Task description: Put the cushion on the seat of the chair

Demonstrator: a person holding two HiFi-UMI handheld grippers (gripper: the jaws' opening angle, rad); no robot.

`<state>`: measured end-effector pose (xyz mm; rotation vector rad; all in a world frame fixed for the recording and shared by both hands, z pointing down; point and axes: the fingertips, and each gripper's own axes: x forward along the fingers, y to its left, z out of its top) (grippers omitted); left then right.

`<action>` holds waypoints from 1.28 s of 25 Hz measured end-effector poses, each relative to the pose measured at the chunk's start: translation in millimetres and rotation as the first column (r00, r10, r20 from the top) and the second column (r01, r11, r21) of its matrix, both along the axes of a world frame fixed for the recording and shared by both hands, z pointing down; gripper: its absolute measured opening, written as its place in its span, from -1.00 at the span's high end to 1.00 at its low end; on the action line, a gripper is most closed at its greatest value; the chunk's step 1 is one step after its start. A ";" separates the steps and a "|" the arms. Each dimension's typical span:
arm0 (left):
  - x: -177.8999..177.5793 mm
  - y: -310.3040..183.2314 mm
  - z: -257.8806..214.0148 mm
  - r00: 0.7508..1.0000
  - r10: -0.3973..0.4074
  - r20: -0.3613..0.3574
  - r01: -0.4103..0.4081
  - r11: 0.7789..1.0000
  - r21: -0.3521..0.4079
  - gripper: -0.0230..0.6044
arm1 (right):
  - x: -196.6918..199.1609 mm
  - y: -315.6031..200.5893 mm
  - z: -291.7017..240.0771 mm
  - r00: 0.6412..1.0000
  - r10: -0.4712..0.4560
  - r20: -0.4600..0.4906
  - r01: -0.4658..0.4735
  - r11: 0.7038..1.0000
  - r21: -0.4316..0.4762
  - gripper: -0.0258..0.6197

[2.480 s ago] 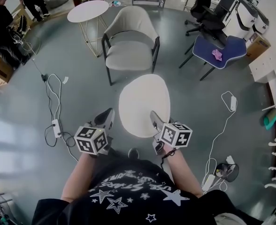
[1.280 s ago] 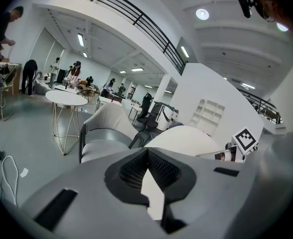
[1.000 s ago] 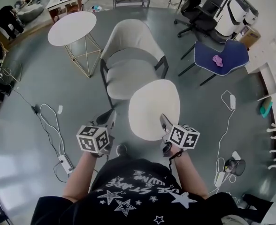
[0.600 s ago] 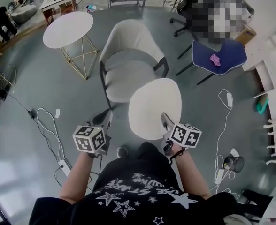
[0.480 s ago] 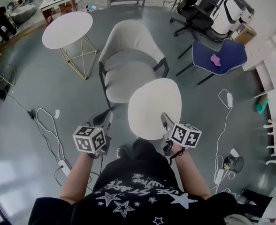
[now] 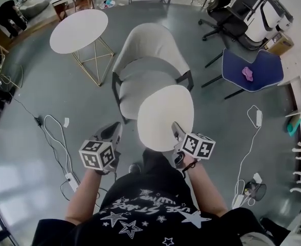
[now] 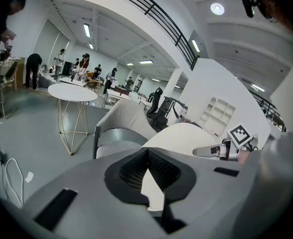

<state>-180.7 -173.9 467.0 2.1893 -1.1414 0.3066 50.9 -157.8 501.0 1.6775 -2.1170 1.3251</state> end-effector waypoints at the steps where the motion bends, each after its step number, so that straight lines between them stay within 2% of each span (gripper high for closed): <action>1: 2.5 -8.0 2.2 1.000 -0.003 0.004 0.003 1.000 -0.007 0.90 | -0.6 -11.2 1.0 1.000 -0.013 0.004 0.013 1.000 0.000 0.76; 9: 21.0 -68.5 19.0 0.998 -0.018 0.058 0.020 0.999 -0.047 0.90 | 12.5 -77.8 14.5 0.998 -0.052 0.029 0.052 0.998 -0.018 0.76; 15: 29.5 -106.9 29.9 0.993 -0.090 0.081 0.095 0.993 -0.068 0.90 | 19.2 -114.2 24.1 0.995 -0.075 0.068 0.077 0.997 -0.022 0.76; 25: 25.4 -151.9 37.1 0.977 -0.172 0.123 0.182 0.980 -0.077 0.90 | -3.5 -174.8 51.4 0.978 -0.121 0.170 0.132 0.989 -0.059 0.76; 32: 12.9 -185.9 55.5 0.983 -0.148 0.112 0.159 0.983 -0.089 0.90 | -25.8 -200.4 70.7 0.983 -0.101 0.154 0.112 0.991 -0.070 0.76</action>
